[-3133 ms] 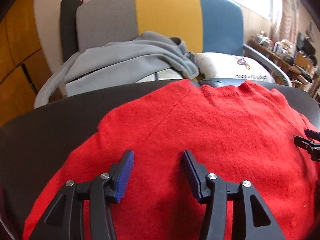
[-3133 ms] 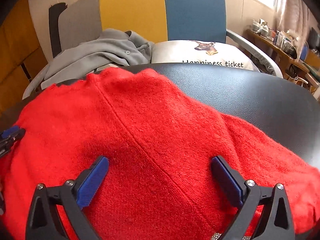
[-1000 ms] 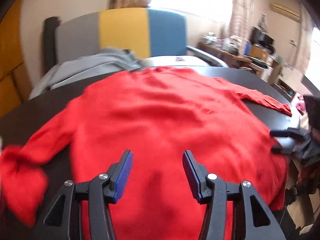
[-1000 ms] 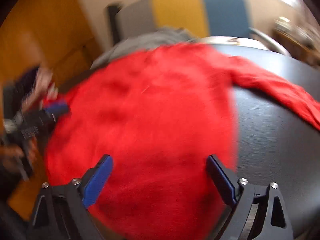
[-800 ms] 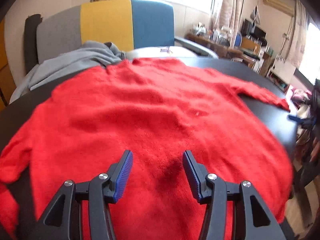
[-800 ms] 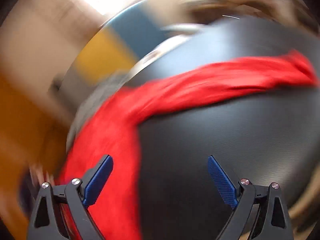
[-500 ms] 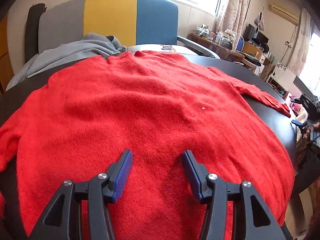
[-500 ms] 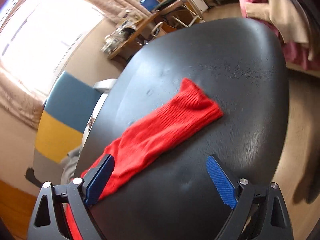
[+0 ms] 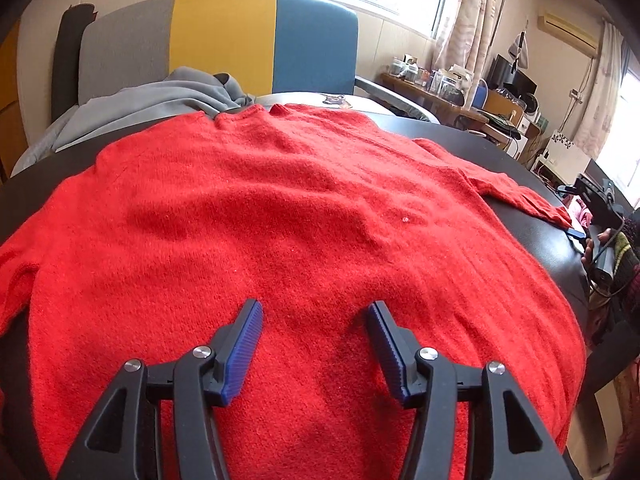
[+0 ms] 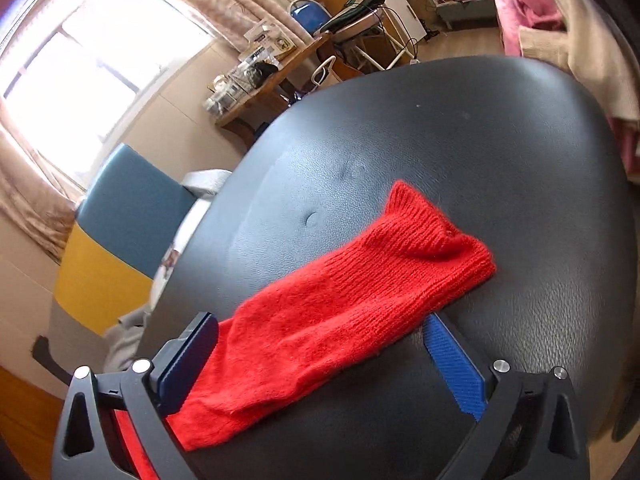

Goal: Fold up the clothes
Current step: 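Grasp the red sleeve cuff with the right tool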

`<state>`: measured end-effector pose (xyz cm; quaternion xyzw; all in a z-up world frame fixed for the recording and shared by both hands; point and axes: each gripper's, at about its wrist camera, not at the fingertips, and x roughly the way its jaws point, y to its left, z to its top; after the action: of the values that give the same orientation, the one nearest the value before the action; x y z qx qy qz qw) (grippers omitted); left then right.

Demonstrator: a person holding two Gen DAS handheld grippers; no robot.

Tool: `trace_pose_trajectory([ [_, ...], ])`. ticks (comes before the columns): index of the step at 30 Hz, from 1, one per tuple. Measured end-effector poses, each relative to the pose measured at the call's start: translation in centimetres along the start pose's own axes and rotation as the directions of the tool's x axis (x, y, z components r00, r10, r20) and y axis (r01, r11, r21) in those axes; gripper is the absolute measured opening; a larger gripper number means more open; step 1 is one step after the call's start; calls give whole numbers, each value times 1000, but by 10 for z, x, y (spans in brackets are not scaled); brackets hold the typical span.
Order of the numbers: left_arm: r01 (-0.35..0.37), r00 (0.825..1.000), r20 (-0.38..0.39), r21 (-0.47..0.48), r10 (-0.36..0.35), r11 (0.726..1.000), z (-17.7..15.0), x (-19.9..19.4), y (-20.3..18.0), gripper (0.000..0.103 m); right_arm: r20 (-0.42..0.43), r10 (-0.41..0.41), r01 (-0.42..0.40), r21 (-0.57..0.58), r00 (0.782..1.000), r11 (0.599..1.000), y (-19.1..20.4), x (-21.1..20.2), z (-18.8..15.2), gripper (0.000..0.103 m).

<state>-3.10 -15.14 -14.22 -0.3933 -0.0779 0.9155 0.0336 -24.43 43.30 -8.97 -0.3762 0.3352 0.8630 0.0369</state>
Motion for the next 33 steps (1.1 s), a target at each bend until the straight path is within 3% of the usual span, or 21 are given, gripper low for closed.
trace_pose_trajectory([
  [1,1,1000,0,0,-1,1000,0,0,0,57,-4,-30,30,-22,1000,999,3,4,1,80],
  [3,4,1000,0,0,-4,1000,0,0,1,57,-13,-80,79,-57,997,995,8,11,2,20],
  [5,5,1000,0,-1,-5,1000,0,0,1,57,-23,-93,92,-48,995,995,4,18,5,12],
  [9,5,1000,1,-2,-5,1000,0,0,0,57,-27,-100,98,-72,995,993,13,28,17,13],
  [17,12,1000,3,-8,-12,1000,0,0,1,57,-47,70,-70,3,996,998,26,27,19,13],
  [20,12,1000,4,-8,-12,1000,0,0,1,57,-47,183,-185,-23,982,983,53,22,18,11],
  [23,10,1000,4,-7,-10,1000,0,0,1,58,-89,301,-310,-123,950,943,107,14,8,11],
  [25,12,1000,4,-8,-11,1000,0,0,1,58,-143,337,-362,-214,931,908,151,14,-7,11],
  [28,20,1000,7,-17,-20,1000,0,0,2,57,-143,329,-350,-164,933,922,160,17,-20,16],
  [29,25,1000,8,-22,-25,999,0,0,3,58,-126,311,-326,-119,942,938,153,20,-21,29],
  [30,30,1000,9,-26,-30,999,0,0,4,58,-100,265,-273,-86,959,958,138,20,-19,49],
  [31,37,999,11,-32,-37,999,0,-1,5,58,-75,216,-220,-52,974,974,123,19,-17,57],
  [33,50,999,13,-42,-49,998,0,-1,7,58,-26,114,-113,10,993,994,94,18,-13,60],
])
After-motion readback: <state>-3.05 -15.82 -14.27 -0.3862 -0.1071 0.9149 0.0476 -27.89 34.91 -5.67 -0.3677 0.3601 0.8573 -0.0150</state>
